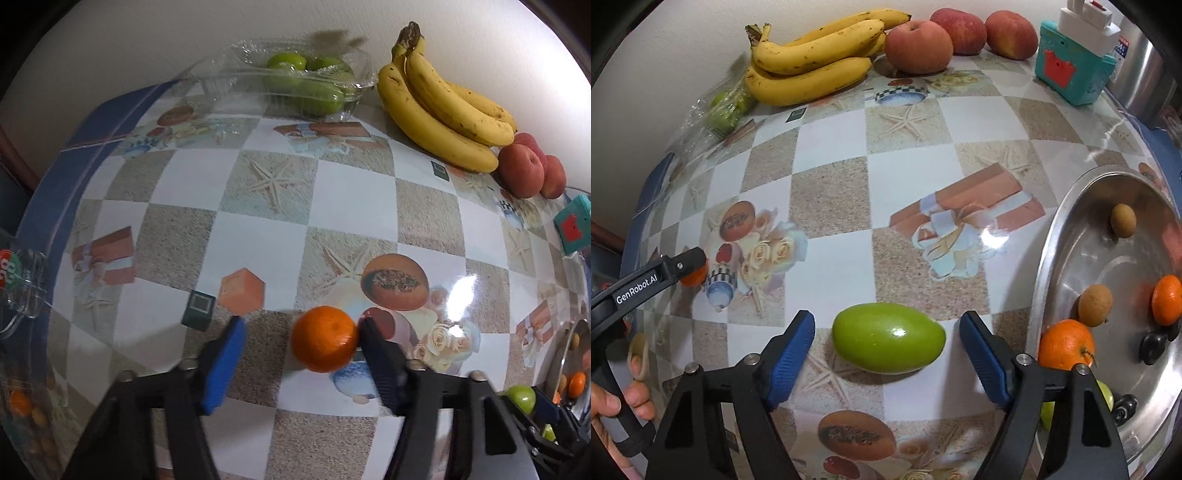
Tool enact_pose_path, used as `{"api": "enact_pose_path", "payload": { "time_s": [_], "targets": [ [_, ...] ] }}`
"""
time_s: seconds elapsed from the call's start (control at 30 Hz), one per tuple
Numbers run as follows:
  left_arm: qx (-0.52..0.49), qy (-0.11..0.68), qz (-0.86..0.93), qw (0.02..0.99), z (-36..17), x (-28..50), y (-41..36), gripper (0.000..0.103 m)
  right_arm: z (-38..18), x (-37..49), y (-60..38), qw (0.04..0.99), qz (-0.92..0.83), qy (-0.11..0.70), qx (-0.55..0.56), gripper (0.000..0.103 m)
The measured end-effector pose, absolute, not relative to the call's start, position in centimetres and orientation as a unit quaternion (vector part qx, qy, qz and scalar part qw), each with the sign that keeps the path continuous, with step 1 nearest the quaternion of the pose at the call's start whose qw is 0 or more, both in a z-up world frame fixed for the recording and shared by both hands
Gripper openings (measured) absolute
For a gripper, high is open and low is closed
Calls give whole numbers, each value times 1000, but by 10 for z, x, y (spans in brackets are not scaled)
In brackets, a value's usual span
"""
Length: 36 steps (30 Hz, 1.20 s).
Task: Organize fruits
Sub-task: 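Close the left tool on the orange while the right tool closes on the green fruit, then carry the orange and green fruit over the steel bowl with both tools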
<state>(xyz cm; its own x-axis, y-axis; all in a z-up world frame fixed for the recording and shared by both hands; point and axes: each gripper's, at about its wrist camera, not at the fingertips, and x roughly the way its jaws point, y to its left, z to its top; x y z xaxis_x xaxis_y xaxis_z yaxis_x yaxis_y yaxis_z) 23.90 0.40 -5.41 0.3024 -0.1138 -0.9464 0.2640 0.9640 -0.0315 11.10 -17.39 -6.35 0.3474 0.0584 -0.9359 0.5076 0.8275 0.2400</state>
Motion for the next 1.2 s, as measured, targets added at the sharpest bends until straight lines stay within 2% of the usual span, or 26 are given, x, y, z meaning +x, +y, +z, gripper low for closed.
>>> {"api": "enact_pose_path", "payload": {
  "time_s": [0.03,0.07,0.13,0.2,0.43,0.8,1.03,1.2],
  "targets": [
    [63,581,-120,802,-55,239,4,46,-63,111,-174,780,-144,552,258,79],
    [61,582,-122,802,-56,239,3,42,-63,111,-174,780,-144,553,256,78],
    [60,580,-124,803,-56,238,2,39,-63,111,-173,780,-146,556,245,75],
    [59,579,-123,804,-55,239,2,39,-62,112,-173,781,-151,558,236,59],
    [63,571,-112,810,-45,232,1,39,-61,108,-176,780,-144,556,247,59],
    [62,555,-134,819,-19,215,-19,39,-45,95,-191,784,-113,521,320,59],
    [69,536,-191,819,9,181,-60,39,-11,69,-211,798,-141,489,322,59],
    [92,527,-248,808,20,147,-107,39,-8,25,-241,783,-211,488,323,59]
  ]
}}
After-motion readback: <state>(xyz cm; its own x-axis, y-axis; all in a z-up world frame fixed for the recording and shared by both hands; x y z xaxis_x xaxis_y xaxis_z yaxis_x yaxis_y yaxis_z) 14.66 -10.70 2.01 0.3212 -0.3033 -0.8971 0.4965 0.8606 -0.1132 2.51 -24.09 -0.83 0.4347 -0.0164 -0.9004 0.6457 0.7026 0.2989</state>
